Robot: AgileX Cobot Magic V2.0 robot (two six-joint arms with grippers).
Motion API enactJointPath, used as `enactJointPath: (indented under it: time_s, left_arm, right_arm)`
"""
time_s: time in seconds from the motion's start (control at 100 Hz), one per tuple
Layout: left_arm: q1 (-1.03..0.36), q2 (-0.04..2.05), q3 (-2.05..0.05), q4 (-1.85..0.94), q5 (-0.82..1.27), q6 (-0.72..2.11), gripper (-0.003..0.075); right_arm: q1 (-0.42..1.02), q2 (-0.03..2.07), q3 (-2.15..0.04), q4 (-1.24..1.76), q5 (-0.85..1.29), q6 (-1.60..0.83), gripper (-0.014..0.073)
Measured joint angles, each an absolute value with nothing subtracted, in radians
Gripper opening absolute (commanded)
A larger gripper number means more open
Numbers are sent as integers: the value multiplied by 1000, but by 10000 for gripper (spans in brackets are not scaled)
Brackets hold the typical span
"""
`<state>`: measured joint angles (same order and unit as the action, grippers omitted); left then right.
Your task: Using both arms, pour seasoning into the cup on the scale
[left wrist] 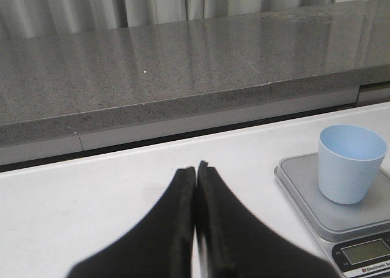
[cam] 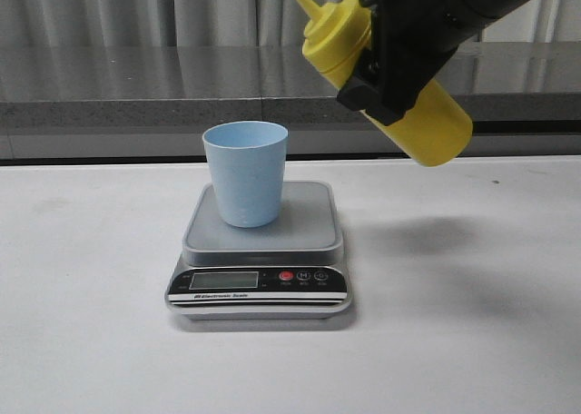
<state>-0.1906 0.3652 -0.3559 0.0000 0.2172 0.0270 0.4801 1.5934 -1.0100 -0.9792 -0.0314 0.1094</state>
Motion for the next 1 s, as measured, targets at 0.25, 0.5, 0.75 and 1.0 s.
enactJointPath:
  time_s: [0.25, 0.5, 0.75, 1.0]
  left_arm:
    - [-191, 365, -356, 0, 217, 27, -20]
    - [-191, 365, -356, 0, 217, 27, -20]
    - [-191, 365, -356, 0, 217, 27, -20]
    - [-191, 365, -356, 0, 217, 27, -20]
  right_arm:
    - [521, 1633, -1042, -1124, 94, 109, 287]
    - [587, 1711, -1131, -1235, 232, 109, 287]
    - [633, 1770, -1159, -1354, 321, 109, 287]
    - [664, 1779, -1159, -1428, 370, 109, 287]
